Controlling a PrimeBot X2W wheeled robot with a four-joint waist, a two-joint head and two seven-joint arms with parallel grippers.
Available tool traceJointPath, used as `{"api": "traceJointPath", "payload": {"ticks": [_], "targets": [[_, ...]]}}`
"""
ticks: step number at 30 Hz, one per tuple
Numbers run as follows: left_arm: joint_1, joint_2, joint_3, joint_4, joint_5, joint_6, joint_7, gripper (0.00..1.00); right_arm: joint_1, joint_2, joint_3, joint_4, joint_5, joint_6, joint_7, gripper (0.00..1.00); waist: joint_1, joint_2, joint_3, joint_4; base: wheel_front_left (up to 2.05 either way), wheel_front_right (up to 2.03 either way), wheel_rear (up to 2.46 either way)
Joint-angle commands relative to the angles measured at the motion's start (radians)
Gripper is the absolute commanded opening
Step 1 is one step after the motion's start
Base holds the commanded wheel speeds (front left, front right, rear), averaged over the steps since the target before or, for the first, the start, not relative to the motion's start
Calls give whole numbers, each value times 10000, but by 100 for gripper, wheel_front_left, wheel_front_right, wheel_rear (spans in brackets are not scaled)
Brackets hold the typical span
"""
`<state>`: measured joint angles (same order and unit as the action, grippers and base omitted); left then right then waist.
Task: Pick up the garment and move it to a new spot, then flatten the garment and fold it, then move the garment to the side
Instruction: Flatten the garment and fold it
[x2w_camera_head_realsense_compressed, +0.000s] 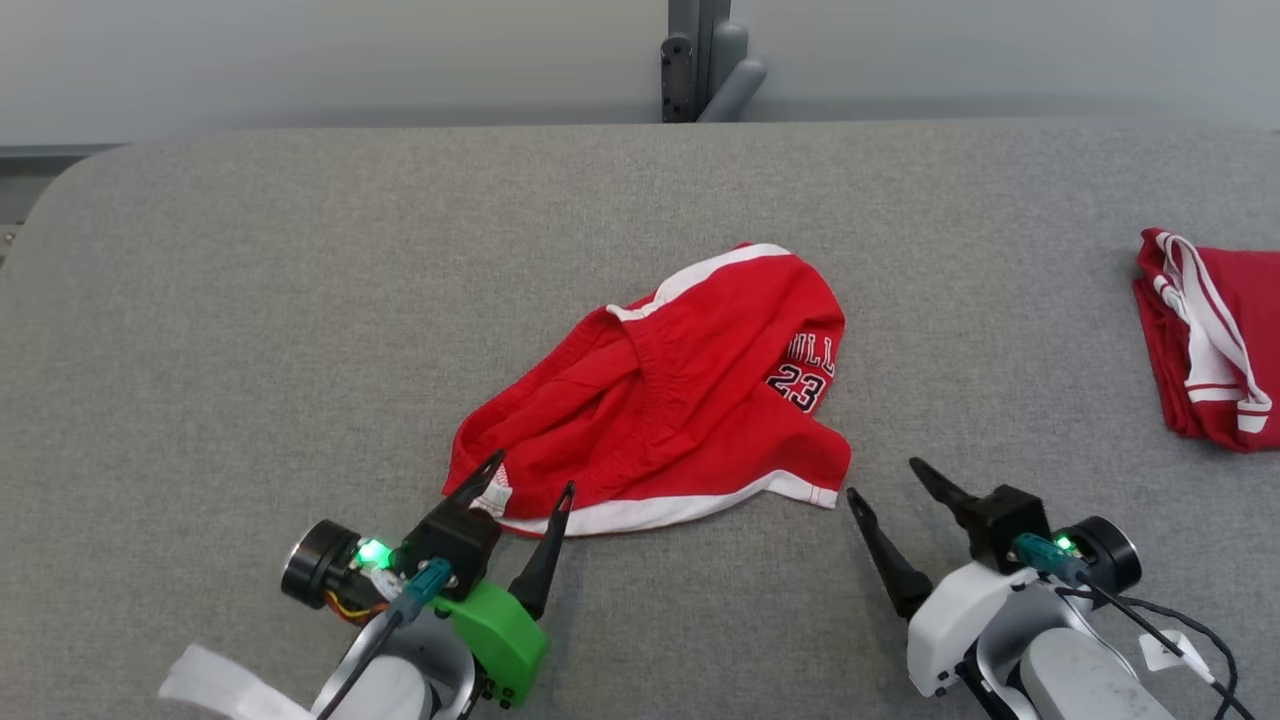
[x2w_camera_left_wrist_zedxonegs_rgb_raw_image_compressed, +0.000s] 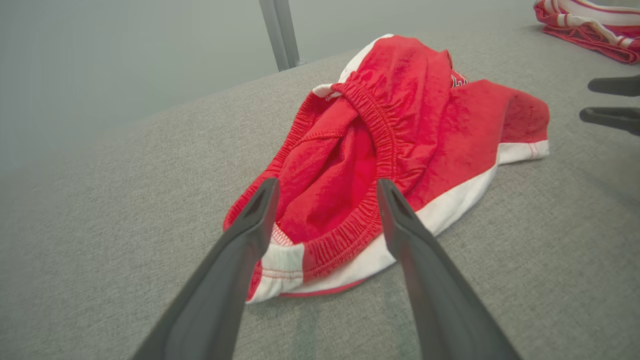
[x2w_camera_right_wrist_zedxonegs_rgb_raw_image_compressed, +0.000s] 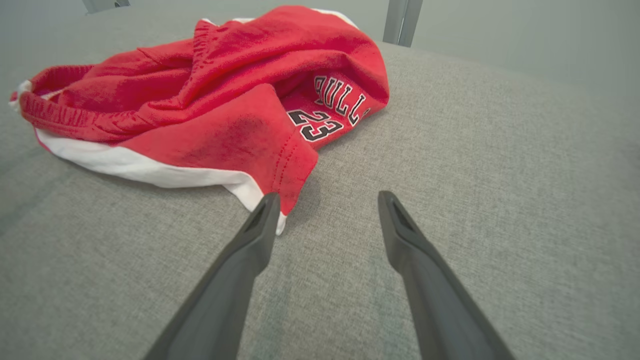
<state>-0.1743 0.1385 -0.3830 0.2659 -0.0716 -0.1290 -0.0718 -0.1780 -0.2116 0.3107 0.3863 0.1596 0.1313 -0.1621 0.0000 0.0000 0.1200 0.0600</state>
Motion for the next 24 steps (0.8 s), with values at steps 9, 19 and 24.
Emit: {"api": "traceJointPath", "payload": {"ticks": [9, 19, 24], "targets": [[-1456, 717, -916, 501, -485, -17, 865, 100, -1248, -422, 1692, 1226, 919, -11, 186, 100, 0, 0, 1100, 98, 0, 0, 0], [-1462, 1078, -1228, 482, -837, -8, 1119, 100, -1484, -393, 2455, 1573, 1309, -5, -209, 80, 0, 0, 1104, 119, 0, 0, 0], [-1345, 1209, -1273, 452, -947, -6, 1171, 100, -1528, -417, 2704, 1609, 1456, -5, -318, 78, 0, 0, 1041, 104, 0, 0, 0]]}}
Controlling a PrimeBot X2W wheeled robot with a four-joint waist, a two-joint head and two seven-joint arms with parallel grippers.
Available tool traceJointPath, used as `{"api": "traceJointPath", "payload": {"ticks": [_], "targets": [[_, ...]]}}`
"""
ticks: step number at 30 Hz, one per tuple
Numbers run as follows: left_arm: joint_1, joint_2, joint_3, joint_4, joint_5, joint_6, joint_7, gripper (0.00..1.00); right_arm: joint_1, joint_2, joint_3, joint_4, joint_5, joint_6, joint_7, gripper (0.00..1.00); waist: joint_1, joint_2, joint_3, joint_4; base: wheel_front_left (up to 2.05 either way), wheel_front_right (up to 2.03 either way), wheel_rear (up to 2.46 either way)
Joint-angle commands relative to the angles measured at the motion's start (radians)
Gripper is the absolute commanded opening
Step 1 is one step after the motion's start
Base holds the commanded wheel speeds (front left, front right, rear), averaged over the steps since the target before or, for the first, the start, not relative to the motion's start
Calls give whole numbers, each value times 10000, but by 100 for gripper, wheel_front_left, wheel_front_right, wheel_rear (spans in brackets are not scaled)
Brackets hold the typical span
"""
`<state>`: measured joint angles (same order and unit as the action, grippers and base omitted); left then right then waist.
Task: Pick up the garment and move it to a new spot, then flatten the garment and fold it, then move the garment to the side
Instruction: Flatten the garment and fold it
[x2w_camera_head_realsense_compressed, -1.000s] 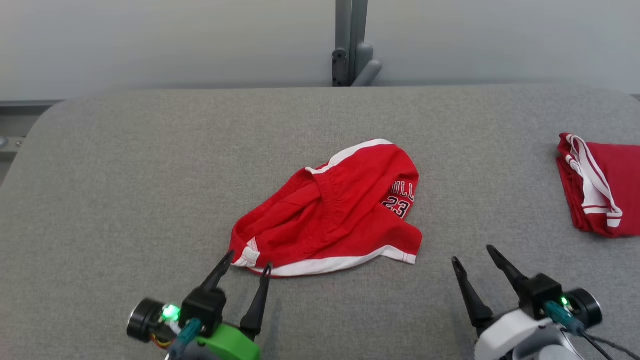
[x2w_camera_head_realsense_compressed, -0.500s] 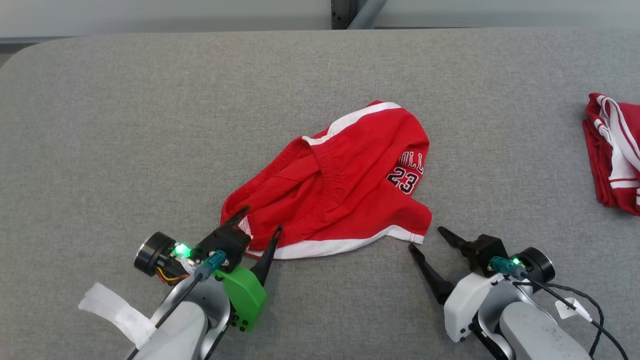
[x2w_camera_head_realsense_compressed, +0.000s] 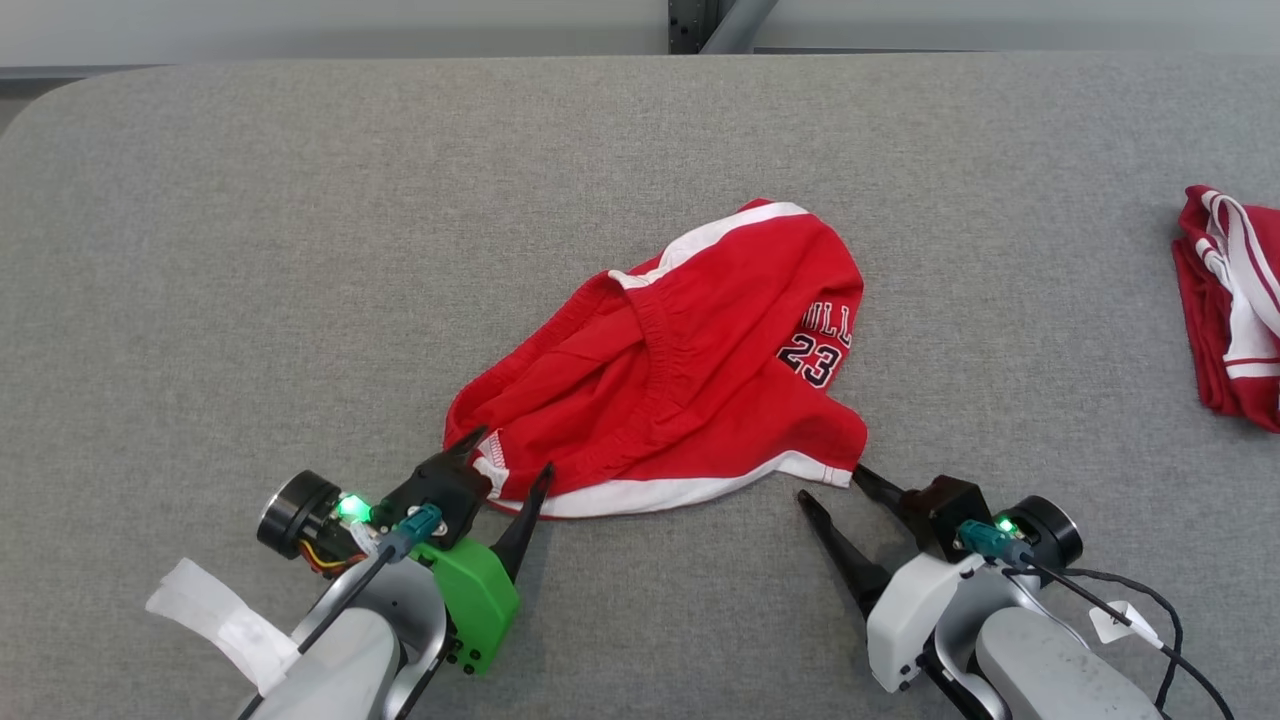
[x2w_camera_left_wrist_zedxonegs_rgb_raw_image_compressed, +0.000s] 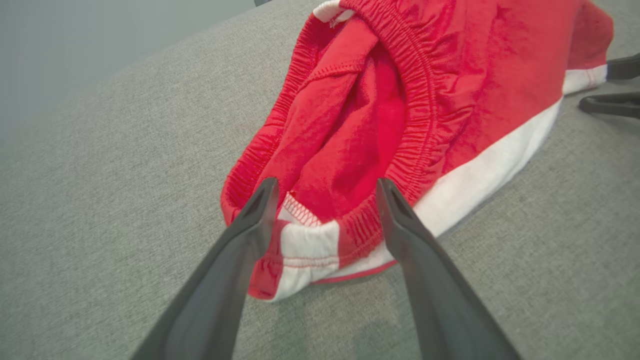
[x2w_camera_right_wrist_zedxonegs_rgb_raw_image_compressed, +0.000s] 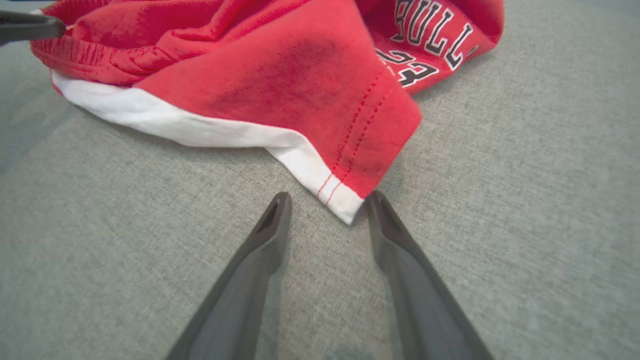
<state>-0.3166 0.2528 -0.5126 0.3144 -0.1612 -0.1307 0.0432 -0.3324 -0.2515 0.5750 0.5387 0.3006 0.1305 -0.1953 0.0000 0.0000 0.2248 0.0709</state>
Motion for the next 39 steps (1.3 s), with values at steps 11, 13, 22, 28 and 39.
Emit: {"api": "traceJointPath", "payload": {"ticks": [11, 13, 22, 28, 39], "targets": [[29, 559, -303, 7, -105, 21, 376, 100, -147, -67, 258, -59, 192, 3, -49, 82, 0, 0, -30, -87, 0, 0, 0], [-108, 759, -462, 18, -133, 19, 503, 100, -165, -70, 300, -82, 220, 3, -50, 82, 0, 0, -31, -106, 0, 0, 0], [-537, 1594, -1393, -272, -601, 12, 811, 100, -239, -81, 461, -98, 335, 3, -99, 78, 0, 0, -49, -205, 0, 0, 0], [-1047, 2060, -2332, -784, -541, 11, 1182, 100, -248, -120, 514, -58, 408, 3, -119, 80, 0, 0, -46, -181, 0, 0, 0], [-2675, 3562, -4512, -1440, -2186, 16, 2819, 100, -342, -75, 661, -13, 500, 3, -199, 84, 0, 0, 4, -287, 0, 0, 0]]}}
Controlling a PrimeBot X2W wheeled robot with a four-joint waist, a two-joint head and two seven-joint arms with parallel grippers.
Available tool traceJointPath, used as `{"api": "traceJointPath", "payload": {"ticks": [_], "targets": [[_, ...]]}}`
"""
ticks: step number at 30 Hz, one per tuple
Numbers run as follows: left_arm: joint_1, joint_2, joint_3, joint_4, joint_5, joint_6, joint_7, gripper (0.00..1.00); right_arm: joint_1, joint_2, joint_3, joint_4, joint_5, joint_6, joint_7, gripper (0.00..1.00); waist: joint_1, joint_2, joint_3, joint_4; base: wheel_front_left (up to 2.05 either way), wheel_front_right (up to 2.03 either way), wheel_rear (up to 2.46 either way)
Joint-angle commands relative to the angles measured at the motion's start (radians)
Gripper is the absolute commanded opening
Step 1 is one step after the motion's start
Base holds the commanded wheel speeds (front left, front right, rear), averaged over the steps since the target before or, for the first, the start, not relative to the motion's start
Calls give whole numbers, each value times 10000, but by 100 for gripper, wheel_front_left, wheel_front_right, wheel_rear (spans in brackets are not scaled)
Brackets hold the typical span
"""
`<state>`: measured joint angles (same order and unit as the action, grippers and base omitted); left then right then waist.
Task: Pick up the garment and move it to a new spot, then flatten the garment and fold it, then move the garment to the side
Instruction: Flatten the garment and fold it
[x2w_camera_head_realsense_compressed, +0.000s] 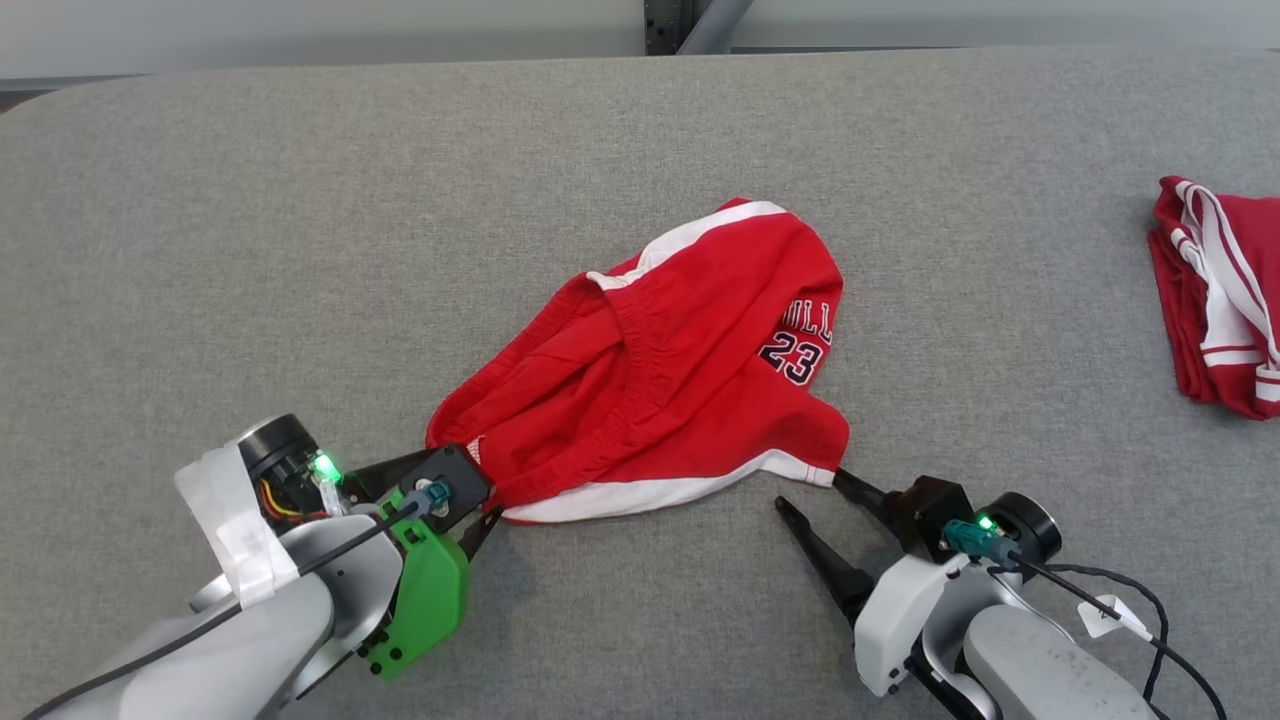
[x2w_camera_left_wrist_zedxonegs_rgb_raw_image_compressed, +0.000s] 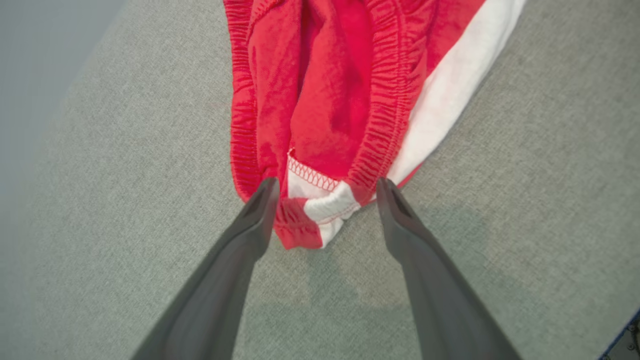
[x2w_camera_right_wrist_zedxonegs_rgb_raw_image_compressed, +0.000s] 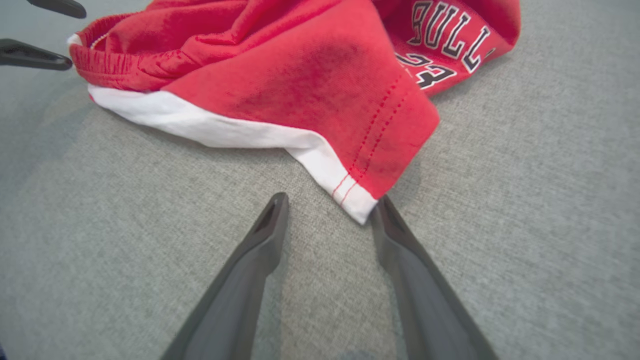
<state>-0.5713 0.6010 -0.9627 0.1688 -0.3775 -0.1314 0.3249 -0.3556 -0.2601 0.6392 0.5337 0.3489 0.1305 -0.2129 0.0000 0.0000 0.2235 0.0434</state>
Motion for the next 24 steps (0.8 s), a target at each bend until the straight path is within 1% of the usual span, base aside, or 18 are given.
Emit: {"api": "traceJointPath", "payload": {"ticks": [1, 4, 7, 8, 9, 10, 11, 12, 13, 14, 19, 21, 22, 23, 24], "targets": [[-243, 134, -112, 14, -116, 24, 28, 100, -122, 16, 26, 45, 26, 1, -35, 83, 0, 0, 44, -27, 0, 0, 0], [-504, 212, -439, 88, -365, 24, 58, 100, -185, 36, 44, 59, 51, 1, -52, 84, 0, 0, 132, -76, 0, 0, 0], [-677, 204, -660, 206, -491, 24, 36, 100, -192, 48, 43, 79, 69, 1, -70, 81, 0, 0, 198, -108, 0, 0, 0], [-726, 207, -718, 248, -545, 24, 35, 96, -205, 50, 36, 87, 65, 1, -78, 81, 0, 0, 222, -115, 0, 0, 0], [-785, 206, -773, 293, -599, 24, 21, 87, -219, 53, 27, 98, 70, 0, -73, 79, 0, 0, 243, -118, 0, 0, 0], [-830, 204, -829, 345, -631, 24, 39, 71, -227, 54, 22, 111, 73, 0, -85, 78, 0, 0, 258, -117, 0, 0, 0], [-852, 194, -880, 408, -683, 24, 58, 46, -225, 56, 19, 126, 79, 0, -91, 76, 0, 0, 268, -116, 0, 0, 0], [-874, 187, -915, 472, -725, 24, 62, 33, -223, 57, 16, 141, 85, 0, -85, 75, 0, 0, 276, -114, 0, 0, 0], [-907, 189, -950, 517, -762, 24, 76, 13, -221, 61, 19, 155, 84, 0, -94, 75, 0, 0, 281, -111, 0, 0, 0], [-933, 200, -990, 556, -830, 24, 107, 0, -218, 59, 19, 170, 88, 0, -102, 74, 0, 0, 280, -106, 0, 0, 0], [-996, 322, -1098, 615, -1037, 23, 224, 0, -137, 31, -6, 230, 123, 0, -137, 73, 0, 0, 221, -58, 0, 0, 0], [-970, 312, -956, 599, -1211, 81, 191, 0, -126, 24, -23, 233, 144, 0, -131, 71, 0, 0, 186, -39, 0, 0, 0], [-935, 293, -845, 563, -1362, 137, 137, 0, -126, 25, -25, 225, 147, 0, -135, 68, 0, 0, 166, -33, 0, 0, 0], [-865, 263, -690, 542, -1580, 216, 43, 0, -127, 31, -36, 201, 161, 0, -149, 57, 0, 0, 148, -30, 0, 0, 0], [-759, 197, -484, 518, -1868, 295, -82, 0, -121, 32, -41, 185, 179, 1, -152, 49, 0, 0, 129, -23, 0, 0, 0]]}}
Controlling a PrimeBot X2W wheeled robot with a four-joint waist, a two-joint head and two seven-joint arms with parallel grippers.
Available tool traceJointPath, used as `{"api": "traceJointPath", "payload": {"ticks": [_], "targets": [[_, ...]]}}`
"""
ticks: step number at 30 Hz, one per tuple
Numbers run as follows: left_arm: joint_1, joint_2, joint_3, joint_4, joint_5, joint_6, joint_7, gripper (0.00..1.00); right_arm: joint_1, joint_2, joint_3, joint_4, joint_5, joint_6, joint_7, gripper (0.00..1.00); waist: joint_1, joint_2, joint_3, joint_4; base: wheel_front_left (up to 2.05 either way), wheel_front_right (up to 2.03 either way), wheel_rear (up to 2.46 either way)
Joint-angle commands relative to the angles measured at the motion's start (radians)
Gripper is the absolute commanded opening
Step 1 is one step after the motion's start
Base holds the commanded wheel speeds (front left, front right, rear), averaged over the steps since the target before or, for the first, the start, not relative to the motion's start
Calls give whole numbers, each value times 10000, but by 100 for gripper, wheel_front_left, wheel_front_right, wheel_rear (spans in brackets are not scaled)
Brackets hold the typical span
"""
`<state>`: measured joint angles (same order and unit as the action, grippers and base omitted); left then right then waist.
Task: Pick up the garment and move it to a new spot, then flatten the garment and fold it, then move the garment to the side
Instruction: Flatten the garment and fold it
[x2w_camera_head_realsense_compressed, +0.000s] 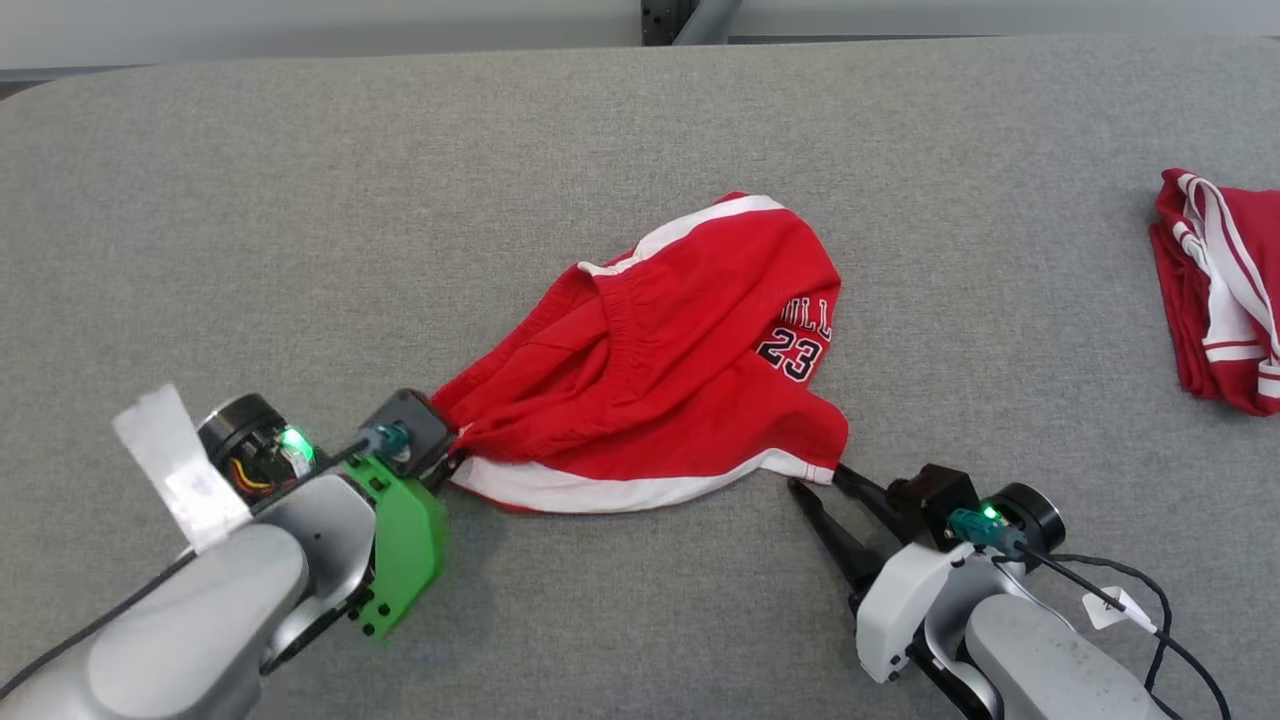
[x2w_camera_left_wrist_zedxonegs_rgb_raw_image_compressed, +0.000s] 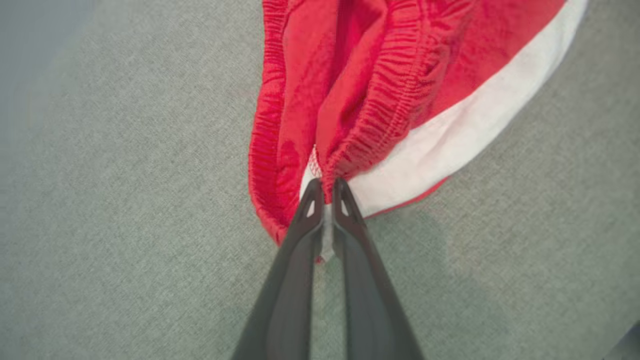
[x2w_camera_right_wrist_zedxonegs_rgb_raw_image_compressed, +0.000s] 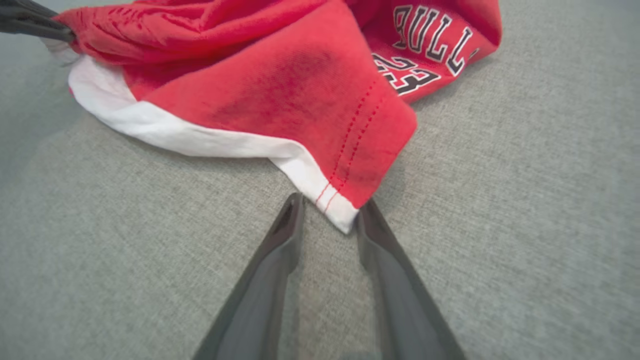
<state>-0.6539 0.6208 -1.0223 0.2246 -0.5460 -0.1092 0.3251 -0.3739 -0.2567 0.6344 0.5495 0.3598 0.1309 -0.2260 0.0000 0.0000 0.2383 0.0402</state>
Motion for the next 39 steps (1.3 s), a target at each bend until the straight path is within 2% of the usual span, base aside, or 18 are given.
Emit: {"api": "traceJointPath", "payload": {"ticks": [1, 3, 4, 6, 8, 16, 20, 23, 25, 26, 27, 29, 35, 39], "targets": [[148, -59, 338, -58, -452, 174, -219, 0, 73, -8, 1, 12, 82, -4, -22, 48, 0, 0, -40, 15, 0, 0, 0], [276, -106, 807, -70, -1030, 335, -489, 0, 117, -28, 22, -14, 92, -4, 16, 48, 0, 0, -93, 15, 0, 0, 0], [342, -146, 1069, -69, -1391, 398, -628, 0, 128, -40, 38, -33, 100, -4, 43, 51, 0, 0, -109, 9, 0, 0, 0], [444, -196, 1491, -4, -1959, 472, -821, 0, 120, -60, 54, -61, 123, -4, 77, 66, 0, 0, -122, -4, 0, 0, 0], [466, -139, 1759, 109, -2285, 491, -936, 0, 95, -50, 84, -91, 138, -4, 92, 71, 0, 0, -129, -35, 0, 0, 0], [545, -175, 2080, 364, -2774, 471, -1157, 0, 4, 44, 125, -119, 187, -4, 78, 71, 0, 0, -153, -153, 0, 0, 0], [572, -231, 2094, 405, -2834, 478, -1220, 0, 21, 20, 125, -154, 185, -4, 50, 82, 0, 0, -168, -174, 0, 0, 0], [640, -266, 2082, 411, -2879, 508, -1276, 0, -8, 10, 145, -208, 187, -4, 46, 80, 0, 0, -181, -183, 0, 0, 0], [705, -275, 2071, 418, -2914, 523, -1305, 0, -50, 45, 167, -249, 213, -4, 57, 74, 0, 0, -195, -190, 0, 0, 0], [722, -261, 2063, 420, -2923, 525, -1321, 0, -69, 73, 190, -266, 224, -4, 82, 51, 0, 0, -204, -198, 0, 0, 0], [727, -252, 2064, 423, -2939, 527, -1330, 0, -87, 83, 228, -278, 250, -4, 118, 44, 0, 0, -209, -204, 0, 0, 0], [745, -252, 2102, 421, -3002, 547, -1357, 0, -127, 61, 285, -293, 332, -4, 181, 0, 0, 0, -206, -208, 0, 0, 0], [935, -358, 2508, 222, -3645, 507, -1610, 0, -15, -183, 255, -612, 1018, -4, 318, 0, 0, 0, -330, -246, 0, 0, 0], [1065, -405, 3052, -358, -4616, 364, -1547, 0, 164, -735, -100, -1677, 2189, -4, 514, 0, 0, 0, -551, -319, 0, 0, 0]]}}
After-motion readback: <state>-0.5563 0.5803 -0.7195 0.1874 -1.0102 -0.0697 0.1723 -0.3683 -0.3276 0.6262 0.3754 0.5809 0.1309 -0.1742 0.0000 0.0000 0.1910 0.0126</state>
